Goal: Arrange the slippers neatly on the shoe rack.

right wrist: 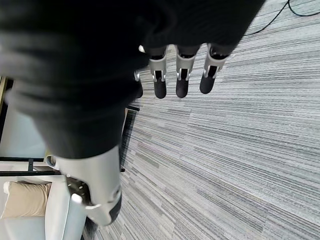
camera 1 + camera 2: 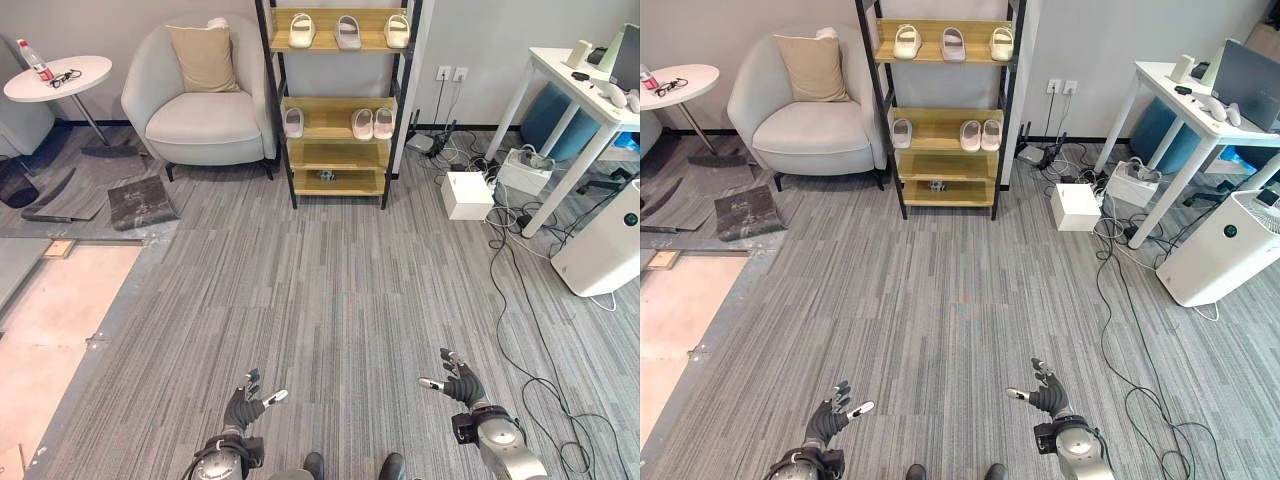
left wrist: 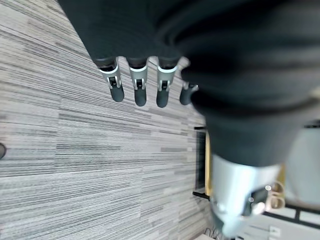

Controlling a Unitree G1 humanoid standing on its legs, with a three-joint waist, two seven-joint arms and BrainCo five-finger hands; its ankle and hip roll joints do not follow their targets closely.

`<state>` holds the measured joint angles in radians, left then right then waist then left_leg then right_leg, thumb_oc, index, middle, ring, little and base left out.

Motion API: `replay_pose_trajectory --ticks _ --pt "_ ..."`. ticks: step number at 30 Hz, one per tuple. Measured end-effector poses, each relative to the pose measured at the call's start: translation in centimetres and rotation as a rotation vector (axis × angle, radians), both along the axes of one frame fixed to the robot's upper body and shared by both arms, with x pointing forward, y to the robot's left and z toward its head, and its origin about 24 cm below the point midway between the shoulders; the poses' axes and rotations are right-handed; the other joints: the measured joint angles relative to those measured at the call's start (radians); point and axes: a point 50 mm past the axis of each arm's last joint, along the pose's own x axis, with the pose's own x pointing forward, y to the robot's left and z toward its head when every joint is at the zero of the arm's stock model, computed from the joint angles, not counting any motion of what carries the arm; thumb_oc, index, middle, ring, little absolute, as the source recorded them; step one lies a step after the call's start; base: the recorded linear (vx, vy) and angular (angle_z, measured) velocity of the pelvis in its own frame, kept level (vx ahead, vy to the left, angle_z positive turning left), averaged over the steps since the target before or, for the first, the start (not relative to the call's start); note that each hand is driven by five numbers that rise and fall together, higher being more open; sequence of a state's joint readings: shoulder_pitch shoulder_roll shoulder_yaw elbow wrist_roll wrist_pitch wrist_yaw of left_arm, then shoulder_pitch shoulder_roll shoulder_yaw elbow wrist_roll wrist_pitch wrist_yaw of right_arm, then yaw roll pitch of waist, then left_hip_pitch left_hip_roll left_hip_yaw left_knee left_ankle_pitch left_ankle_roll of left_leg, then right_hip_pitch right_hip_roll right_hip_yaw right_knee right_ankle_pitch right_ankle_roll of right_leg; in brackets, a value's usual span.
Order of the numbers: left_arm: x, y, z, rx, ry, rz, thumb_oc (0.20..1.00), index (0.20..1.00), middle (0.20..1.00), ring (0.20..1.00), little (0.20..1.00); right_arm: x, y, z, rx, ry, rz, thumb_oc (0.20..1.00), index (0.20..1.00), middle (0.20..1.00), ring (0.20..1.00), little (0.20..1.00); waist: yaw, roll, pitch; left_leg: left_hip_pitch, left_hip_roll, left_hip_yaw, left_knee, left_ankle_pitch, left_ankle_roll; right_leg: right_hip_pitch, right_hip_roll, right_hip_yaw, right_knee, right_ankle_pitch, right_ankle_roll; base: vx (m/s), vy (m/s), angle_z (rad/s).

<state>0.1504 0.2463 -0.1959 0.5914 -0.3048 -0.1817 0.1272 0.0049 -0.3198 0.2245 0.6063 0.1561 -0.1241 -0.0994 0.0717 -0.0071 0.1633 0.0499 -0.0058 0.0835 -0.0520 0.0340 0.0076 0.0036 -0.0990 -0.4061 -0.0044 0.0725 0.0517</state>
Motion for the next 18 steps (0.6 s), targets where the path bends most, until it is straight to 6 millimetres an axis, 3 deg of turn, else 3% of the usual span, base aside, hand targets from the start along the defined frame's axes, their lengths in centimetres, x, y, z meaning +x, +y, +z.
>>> replay_pose_trajectory --ticks 3,6,7,8,10,11,14,15,17,18 --pt "1.0 0.2 0.5 0.008 -0.03 -0.003 1.0 1.0 1.0 1.0 1.0 1.0 0.3 1.0 0.004 -0.052 0.015 1.0 1.0 1.0 1.0 1.0 0.004 -0.008 0.023 0.003 -0.016 0.012 -0.003 -0.005 0.016 -0.05 -0.032 0.02 0.1 -0.035 0.011 0.07 0.216 -0.09" --pt "1.0 0.2 0.6 0.012 -0.033 0.001 1.0 1.0 1.0 1.0 1.0 1.6 0.5 1.6 0.007 -0.078 0.023 1.0 1.0 1.0 1.0 1.0 0.0 -0.006 0.062 0.042 -0.02 0.04 -0.005 0.002 0.037 -0.102 -0.101 0.013 0.294 -0.105 0.084 0.1 0.135 -0.12" --pt "1.0 0.3 0.6 0.016 -0.034 0.005 1.0 1.0 1.0 1.0 1.0 1.6 0.7 1.5 0.012 -0.077 0.023 1.0 1.0 1.0 1.0 1.0 0.002 -0.016 0.065 0.049 -0.034 0.038 0.004 -0.022 0.061 -0.119 -0.143 0.002 0.351 -0.104 0.103 0.16 0.099 -0.16" --pt "1.1 0.6 0.7 0.022 -0.037 0.008 1.0 1.0 1.0 1.0 1.0 1.7 0.9 1.6 0.02 -0.081 0.024 1.0 1.0 1.0 1.0 1.0 0.01 -0.035 0.079 0.069 -0.05 0.039 0.003 -0.035 0.062 -0.129 -0.19 -0.005 0.422 -0.087 0.122 0.23 0.043 -0.09" --pt "1.1 0.6 0.7 0.021 -0.036 0.005 1.0 1.0 1.0 1.0 1.0 1.8 0.9 1.6 0.018 -0.083 0.024 1.0 1.0 1.0 1.0 1.0 0.009 -0.034 0.092 0.094 -0.051 0.038 -0.009 -0.04 0.059 -0.169 -0.224 -0.028 0.526 -0.074 0.124 0.21 -0.025 -0.05" --pt "0.9 0.9 0.7 0.027 -0.036 0.012 1.0 1.0 1.0 1.0 1.0 1.8 1.0 1.7 0.023 -0.089 0.03 1.0 1.0 1.0 1.0 1.0 0.008 -0.034 0.091 0.094 -0.05 0.037 -0.011 -0.044 0.06 -0.202 -0.247 -0.04 0.498 -0.114 0.152 0.13 -0.051 0.02" --pt "1.1 1.4 0.9 0.044 -0.039 0.008 1.0 1.0 1.0 1.0 1.0 1.8 1.0 1.8 0.022 -0.09 0.032 1.0 1.0 1.0 1.0 1.0 0.002 -0.058 0.092 0.094 -0.055 0.033 -0.018 -0.044 0.063 -0.222 -0.255 -0.066 0.288 -0.079 0.167 0.31 -0.153 0.01" --pt "1.1 1.6 0.9 0.045 -0.039 0.017 1.0 1.0 1.0 1.0 1.0 1.8 1.0 1.8 0.02 -0.091 0.029 1.0 1.0 1.0 1.0 1.0 -0.004 -0.07 0.089 0.095 -0.051 0.023 -0.02 -0.054 0.048 -0.229 -0.25 -0.089 0.142 -0.022 0.166 0.33 -0.147 0.25" --pt "1.1 2.0 1.0 0.049 -0.042 0.028 1.0 1.0 1.0 1.0 1.0 1.5 0.9 1.6 0.013 -0.082 0.029 1.0 1.0 1.0 1.0 1.0 -0.026 -0.087 0.086 0.11 -0.047 0.001 -0.02 -0.058 0.029 -0.202 -0.237 -0.09 0.045 0.03 0.166 0.25 -0.088 0.41" --pt "1.1 2.2 1.0 0.054 -0.038 0.026 1.0 1.0 1.0 1.0 1.0 1.2 0.7 1.4 0.005 -0.073 0.024 1.0 1.0 1.0 1.0 1.0 -0.031 -0.099 0.083 0.131 -0.047 -0.02 -0.02 -0.072 0.003 -0.167 -0.227 -0.083 0.01 0.065 0.135 0.33 -0.103 0.41"
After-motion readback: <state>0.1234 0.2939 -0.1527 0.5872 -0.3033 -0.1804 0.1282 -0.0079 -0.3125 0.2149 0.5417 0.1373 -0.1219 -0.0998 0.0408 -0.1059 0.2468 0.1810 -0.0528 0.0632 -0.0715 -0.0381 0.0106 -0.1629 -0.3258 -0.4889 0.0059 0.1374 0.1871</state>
